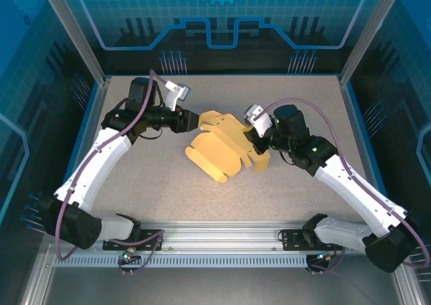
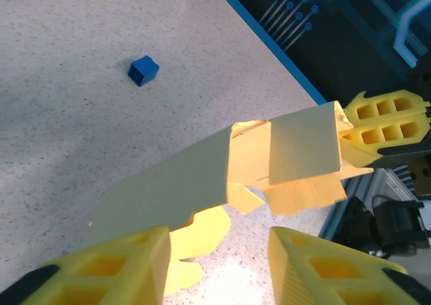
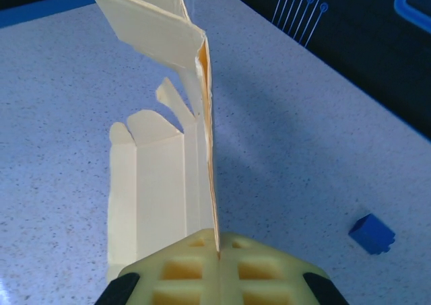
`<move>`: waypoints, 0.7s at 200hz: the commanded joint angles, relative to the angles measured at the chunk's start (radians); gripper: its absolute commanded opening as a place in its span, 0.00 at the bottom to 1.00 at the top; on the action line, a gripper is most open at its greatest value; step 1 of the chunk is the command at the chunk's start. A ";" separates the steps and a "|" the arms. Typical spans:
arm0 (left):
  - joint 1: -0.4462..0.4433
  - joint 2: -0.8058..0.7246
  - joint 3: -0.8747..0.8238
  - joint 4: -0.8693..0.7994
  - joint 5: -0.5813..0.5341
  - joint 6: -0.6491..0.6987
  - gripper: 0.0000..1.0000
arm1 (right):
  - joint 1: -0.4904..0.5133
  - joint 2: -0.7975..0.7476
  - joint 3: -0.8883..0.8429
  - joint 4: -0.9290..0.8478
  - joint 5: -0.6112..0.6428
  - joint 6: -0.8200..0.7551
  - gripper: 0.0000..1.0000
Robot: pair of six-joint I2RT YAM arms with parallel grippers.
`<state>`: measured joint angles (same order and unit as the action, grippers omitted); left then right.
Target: Fold the paper box
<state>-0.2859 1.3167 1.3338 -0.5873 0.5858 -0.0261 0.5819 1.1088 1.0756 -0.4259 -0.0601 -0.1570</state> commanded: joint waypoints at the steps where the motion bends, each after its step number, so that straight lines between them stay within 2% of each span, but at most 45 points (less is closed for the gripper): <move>1: 0.007 -0.064 -0.019 0.053 -0.087 -0.008 0.48 | -0.043 0.016 0.033 -0.043 -0.134 0.092 0.00; 36: 0.007 -0.122 -0.077 0.106 -0.242 -0.127 0.54 | -0.116 0.052 0.036 -0.048 -0.239 0.156 0.00; 61: 0.001 -0.168 -0.151 0.155 -0.295 -0.202 0.56 | -0.164 0.091 0.038 -0.053 -0.315 0.200 0.00; 83: -0.022 -0.215 -0.241 0.236 -0.330 -0.209 0.57 | -0.184 0.119 0.041 -0.057 -0.365 0.207 0.00; 140: -0.114 -0.200 -0.447 0.405 -0.505 -0.211 0.64 | -0.218 0.200 0.092 -0.129 -0.328 0.178 0.00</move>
<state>-0.3782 1.1049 0.9543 -0.2893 0.1867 -0.2119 0.3901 1.2804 1.1172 -0.5018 -0.3820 0.0227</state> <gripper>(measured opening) 0.633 0.047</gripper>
